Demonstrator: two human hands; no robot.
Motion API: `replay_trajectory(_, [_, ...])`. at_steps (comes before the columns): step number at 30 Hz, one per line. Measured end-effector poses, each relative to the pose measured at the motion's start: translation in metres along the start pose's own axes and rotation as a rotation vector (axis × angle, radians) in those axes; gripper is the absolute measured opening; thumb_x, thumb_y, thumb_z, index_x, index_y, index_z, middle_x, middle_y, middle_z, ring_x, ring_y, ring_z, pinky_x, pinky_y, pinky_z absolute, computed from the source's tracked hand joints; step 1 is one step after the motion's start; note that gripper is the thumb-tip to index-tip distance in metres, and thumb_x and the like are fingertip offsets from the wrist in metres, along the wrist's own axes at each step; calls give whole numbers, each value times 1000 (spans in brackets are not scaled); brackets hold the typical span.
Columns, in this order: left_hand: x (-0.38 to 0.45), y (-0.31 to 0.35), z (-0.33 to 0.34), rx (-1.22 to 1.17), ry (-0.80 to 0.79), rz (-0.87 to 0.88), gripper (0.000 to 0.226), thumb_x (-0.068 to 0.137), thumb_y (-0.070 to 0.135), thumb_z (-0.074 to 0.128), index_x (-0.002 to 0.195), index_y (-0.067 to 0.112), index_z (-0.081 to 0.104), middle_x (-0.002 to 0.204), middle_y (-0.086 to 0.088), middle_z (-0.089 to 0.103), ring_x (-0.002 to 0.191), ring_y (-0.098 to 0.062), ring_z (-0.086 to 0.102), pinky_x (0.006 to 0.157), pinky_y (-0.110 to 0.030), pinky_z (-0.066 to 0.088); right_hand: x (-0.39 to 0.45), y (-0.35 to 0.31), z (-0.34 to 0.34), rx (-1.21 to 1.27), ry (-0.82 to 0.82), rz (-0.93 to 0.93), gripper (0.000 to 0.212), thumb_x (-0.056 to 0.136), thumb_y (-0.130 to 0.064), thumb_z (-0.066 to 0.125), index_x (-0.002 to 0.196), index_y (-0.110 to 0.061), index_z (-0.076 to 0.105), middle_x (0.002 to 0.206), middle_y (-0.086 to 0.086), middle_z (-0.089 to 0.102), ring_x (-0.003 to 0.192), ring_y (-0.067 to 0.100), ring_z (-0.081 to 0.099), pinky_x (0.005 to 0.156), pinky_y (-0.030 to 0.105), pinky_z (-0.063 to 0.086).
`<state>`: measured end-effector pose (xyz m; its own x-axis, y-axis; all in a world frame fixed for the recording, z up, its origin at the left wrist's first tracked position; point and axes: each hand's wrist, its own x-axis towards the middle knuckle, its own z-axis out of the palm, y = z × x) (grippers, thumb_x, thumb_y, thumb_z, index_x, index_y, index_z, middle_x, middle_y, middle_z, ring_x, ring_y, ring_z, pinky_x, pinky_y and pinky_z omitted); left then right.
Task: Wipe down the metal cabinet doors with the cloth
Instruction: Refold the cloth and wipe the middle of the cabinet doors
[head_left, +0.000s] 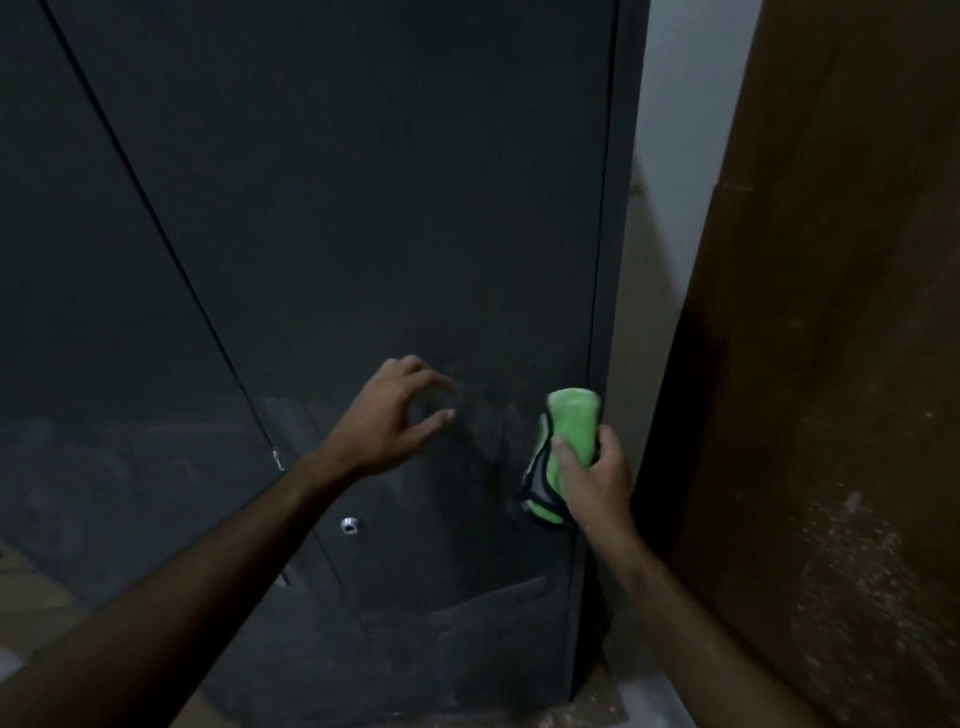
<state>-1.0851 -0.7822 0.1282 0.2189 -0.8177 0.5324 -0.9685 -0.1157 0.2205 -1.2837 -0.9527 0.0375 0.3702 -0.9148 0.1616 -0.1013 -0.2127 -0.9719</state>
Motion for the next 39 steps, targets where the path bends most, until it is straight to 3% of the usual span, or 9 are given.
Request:
replay_trajectory(5, [-27, -28, -35, 195, 205, 20, 23, 94, 29, 65, 112, 15, 70, 115, -5, 58, 104, -28, 57, 93, -38, 43, 23, -29, 25, 29, 329, -272, 35, 96, -25, 63, 127, -17, 48, 115, 7, 56, 102, 28, 59, 79, 44, 52])
replay_trajectory(9, [-53, -55, -59, 331, 275, -70, 35, 88, 27, 64, 119, 11, 68, 129, -13, 54, 117, -37, 54, 104, -43, 38, 43, -56, 71, -311, 357, -655, 47, 81, -18, 67, 127, -13, 57, 124, 14, 52, 110, 35, 51, 90, 47, 43])
replay_trajectory(15, [-77, -97, -75, 472, 219, -126, 66, 87, 36, 58, 149, 13, 51, 156, -17, 39, 142, -43, 41, 117, -53, 33, 38, 11, 102, -864, -154, -1433, 34, 90, -19, 59, 122, -29, 66, 129, 7, 53, 111, 34, 56, 92, 45, 40])
replay_trajectory(20, [-88, -123, -76, 543, 202, -55, 71, 94, 27, 56, 159, 7, 37, 167, -18, 29, 153, -40, 30, 121, -56, 32, 63, -59, 94, -647, 259, -1204, 45, 81, -7, 64, 122, -24, 68, 124, 11, 54, 105, 34, 50, 86, 46, 39])
replay_trajectory(22, [-88, -124, -71, 544, 209, -72, 72, 94, 22, 55, 161, 7, 33, 169, -16, 26, 156, -38, 27, 121, -57, 32, 51, -85, 125, -505, 321, -1185, 48, 87, -21, 64, 134, -20, 55, 129, 13, 46, 108, 35, 48, 88, 48, 40])
replay_trajectory(25, [-89, -122, -74, 541, 191, -79, 81, 87, 12, 56, 162, 4, 28, 172, -13, 22, 159, -33, 21, 125, -55, 27, 31, -38, 158, -638, -2, -1555, 41, 97, -38, 63, 134, -22, 60, 133, 8, 49, 109, 32, 53, 87, 46, 46])
replay_trajectory(28, [-96, -121, -80, 540, 211, -65, 72, 92, 11, 50, 161, 2, 31, 171, -15, 24, 159, -32, 22, 127, -52, 26, 40, -7, 139, -797, -208, -1669, 35, 92, -22, 68, 127, -24, 68, 129, 5, 61, 104, 30, 61, 86, 44, 40])
replay_trajectory(34, [-123, -131, -77, 533, 324, -216, 68, 93, 8, 53, 158, 0, 36, 167, -19, 28, 153, -39, 31, 124, -52, 31, 41, -104, 179, -465, 216, -1474, 27, 100, -17, 58, 123, -20, 72, 120, 12, 65, 99, 32, 54, 82, 43, 41])
replay_trajectory(39, [-142, -154, -88, 562, 263, -243, 72, 93, 9, 54, 160, 0, 31, 168, -20, 23, 154, -39, 28, 127, -49, 26, 1, -31, 210, -715, -350, -1736, 38, 104, -13, 36, 116, -18, 71, 117, 5, 67, 95, 28, 65, 82, 41, 39])
